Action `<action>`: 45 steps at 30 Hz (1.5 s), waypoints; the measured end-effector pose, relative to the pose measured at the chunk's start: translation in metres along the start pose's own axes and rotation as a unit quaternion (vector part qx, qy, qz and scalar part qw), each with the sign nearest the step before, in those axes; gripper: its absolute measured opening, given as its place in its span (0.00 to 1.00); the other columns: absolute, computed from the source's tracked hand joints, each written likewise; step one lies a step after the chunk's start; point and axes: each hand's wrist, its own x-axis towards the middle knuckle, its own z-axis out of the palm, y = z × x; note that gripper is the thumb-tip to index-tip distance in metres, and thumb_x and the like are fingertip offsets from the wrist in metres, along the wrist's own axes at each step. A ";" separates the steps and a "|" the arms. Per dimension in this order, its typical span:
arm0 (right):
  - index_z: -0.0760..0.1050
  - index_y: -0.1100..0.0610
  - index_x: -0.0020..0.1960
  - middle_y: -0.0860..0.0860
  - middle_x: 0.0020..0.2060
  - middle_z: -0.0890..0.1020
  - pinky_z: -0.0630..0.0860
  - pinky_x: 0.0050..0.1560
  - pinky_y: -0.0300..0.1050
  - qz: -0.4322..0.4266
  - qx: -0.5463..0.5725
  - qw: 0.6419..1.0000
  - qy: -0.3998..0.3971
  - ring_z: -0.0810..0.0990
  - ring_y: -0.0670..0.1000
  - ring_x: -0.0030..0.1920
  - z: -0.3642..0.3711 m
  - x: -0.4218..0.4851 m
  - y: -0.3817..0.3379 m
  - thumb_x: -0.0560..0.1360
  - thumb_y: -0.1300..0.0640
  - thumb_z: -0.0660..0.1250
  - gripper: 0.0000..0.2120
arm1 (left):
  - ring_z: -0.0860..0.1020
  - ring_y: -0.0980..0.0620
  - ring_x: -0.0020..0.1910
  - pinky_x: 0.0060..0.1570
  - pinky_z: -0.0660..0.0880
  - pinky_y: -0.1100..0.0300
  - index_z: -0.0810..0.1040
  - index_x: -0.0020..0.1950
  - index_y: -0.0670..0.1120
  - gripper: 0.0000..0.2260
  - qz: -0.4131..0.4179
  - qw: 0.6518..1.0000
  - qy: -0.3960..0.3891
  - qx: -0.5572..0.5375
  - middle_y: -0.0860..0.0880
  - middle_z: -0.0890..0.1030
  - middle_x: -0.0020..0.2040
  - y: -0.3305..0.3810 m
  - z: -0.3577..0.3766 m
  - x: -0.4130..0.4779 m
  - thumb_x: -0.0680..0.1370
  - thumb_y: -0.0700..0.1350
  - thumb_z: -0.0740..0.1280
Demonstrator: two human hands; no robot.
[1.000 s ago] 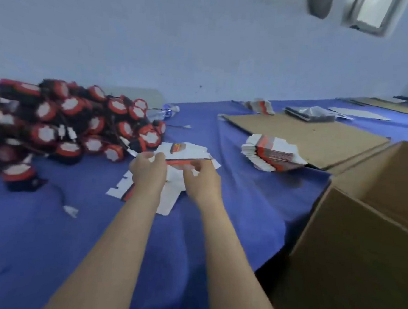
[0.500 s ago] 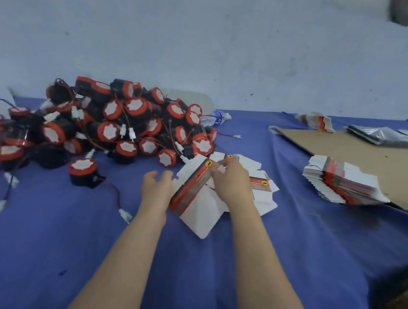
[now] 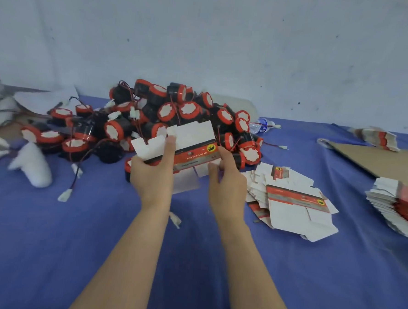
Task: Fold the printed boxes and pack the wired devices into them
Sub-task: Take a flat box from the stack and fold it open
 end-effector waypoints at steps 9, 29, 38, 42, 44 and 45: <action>0.76 0.54 0.58 0.42 0.40 0.78 0.72 0.46 0.44 0.045 0.065 0.996 0.044 0.74 0.44 0.43 0.008 -0.010 0.003 0.75 0.33 0.49 0.30 | 0.48 0.46 0.78 0.77 0.49 0.48 0.42 0.78 0.39 0.33 0.214 0.945 -0.088 0.232 0.41 0.46 0.79 -0.023 0.002 -0.028 0.82 0.56 0.51; 0.77 0.56 0.44 0.53 0.29 0.80 0.80 0.49 0.53 0.347 0.319 0.878 -0.079 0.80 0.53 0.35 -0.004 0.006 0.007 0.75 0.44 0.64 0.15 | 0.69 0.74 0.55 0.53 0.62 0.83 0.73 0.63 0.50 0.14 0.225 0.952 -0.174 0.111 0.66 0.73 0.54 -0.040 0.000 -0.027 0.84 0.47 0.52; 0.79 0.55 0.47 0.53 0.38 0.80 0.79 0.40 0.39 0.216 0.272 0.931 -0.115 0.82 0.48 0.36 -0.002 -0.001 0.022 0.79 0.57 0.63 0.06 | 0.69 0.62 0.64 0.59 0.66 0.72 0.70 0.65 0.59 0.14 0.105 0.975 -0.191 0.034 0.58 0.73 0.65 -0.035 -0.002 -0.023 0.84 0.52 0.51; 0.78 0.51 0.41 0.50 0.33 0.80 0.82 0.44 0.47 0.234 0.269 0.929 -0.095 0.82 0.49 0.35 -0.002 -0.002 0.020 0.78 0.56 0.63 0.09 | 0.73 0.64 0.56 0.52 0.68 0.72 0.72 0.53 0.62 0.10 0.092 0.978 -0.188 0.020 0.58 0.76 0.57 -0.033 -0.002 -0.026 0.84 0.52 0.52; 0.77 0.51 0.36 0.50 0.29 0.81 0.82 0.47 0.51 0.280 0.291 0.911 -0.082 0.82 0.51 0.34 -0.001 0.001 0.018 0.76 0.54 0.65 0.11 | 0.73 0.69 0.53 0.49 0.67 0.76 0.72 0.53 0.61 0.09 0.082 0.981 -0.175 0.020 0.60 0.76 0.55 -0.034 -0.003 -0.025 0.83 0.54 0.53; 0.78 0.51 0.37 0.51 0.29 0.81 0.82 0.46 0.51 0.306 0.309 0.897 -0.080 0.82 0.51 0.33 -0.001 0.002 0.017 0.76 0.51 0.66 0.10 | 0.73 0.69 0.53 0.49 0.66 0.77 0.73 0.54 0.60 0.09 0.082 0.982 -0.170 0.020 0.60 0.76 0.55 -0.035 -0.003 -0.024 0.83 0.54 0.53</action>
